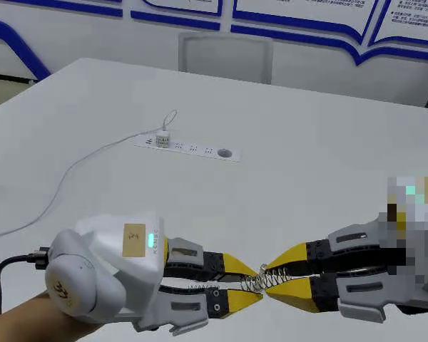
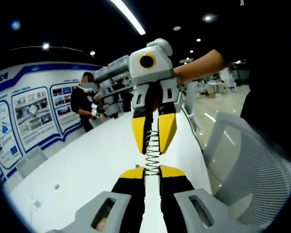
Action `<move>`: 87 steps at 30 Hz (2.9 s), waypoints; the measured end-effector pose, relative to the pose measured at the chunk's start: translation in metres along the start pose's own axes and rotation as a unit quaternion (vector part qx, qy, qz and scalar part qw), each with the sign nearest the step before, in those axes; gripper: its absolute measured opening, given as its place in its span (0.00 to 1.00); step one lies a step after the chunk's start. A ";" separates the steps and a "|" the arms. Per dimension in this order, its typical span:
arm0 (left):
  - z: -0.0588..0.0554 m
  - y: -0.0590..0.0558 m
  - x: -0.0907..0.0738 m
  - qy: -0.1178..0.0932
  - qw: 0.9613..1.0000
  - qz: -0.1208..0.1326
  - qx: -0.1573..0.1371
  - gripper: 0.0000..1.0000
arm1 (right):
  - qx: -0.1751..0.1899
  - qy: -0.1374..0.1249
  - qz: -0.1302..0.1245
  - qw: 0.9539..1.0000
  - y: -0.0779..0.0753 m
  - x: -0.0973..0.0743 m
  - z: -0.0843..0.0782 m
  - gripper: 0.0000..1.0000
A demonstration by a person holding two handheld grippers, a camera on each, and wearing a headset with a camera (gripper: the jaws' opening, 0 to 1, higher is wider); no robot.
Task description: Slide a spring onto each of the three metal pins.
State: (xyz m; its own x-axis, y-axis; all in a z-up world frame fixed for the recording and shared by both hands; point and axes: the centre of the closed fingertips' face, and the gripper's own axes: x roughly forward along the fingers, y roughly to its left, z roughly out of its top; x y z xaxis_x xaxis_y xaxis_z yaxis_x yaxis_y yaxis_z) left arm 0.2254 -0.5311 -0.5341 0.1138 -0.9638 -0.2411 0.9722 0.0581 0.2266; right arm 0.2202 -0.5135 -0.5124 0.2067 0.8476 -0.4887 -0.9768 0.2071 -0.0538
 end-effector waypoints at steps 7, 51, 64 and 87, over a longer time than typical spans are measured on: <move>-0.004 0.000 0.001 0.001 1.000 0.008 -0.013 0.09 | 0.009 -0.009 -0.001 1.000 0.000 0.006 0.006 0.11; -0.048 0.013 -0.038 0.011 0.981 0.120 -0.151 0.85 | 0.061 0.037 -0.089 0.994 -0.058 -0.001 -0.024 0.11; -0.071 0.022 -0.062 0.030 0.967 0.182 -0.176 1.00 | 0.096 0.061 -0.125 0.986 -0.086 -0.001 -0.056 0.11; -0.095 0.031 -0.077 0.041 0.948 0.236 -0.210 1.00 | 0.122 0.121 -0.147 0.974 -0.107 0.012 -0.099 0.11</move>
State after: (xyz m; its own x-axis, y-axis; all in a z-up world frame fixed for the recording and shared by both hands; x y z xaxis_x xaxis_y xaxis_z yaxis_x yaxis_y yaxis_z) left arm 0.2663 -0.4298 -0.5984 0.5547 -0.7824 -0.2833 0.8031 0.5925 -0.0639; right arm 0.3219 -0.5736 -0.5985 0.4278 0.6002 -0.6758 -0.8290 0.5584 -0.0288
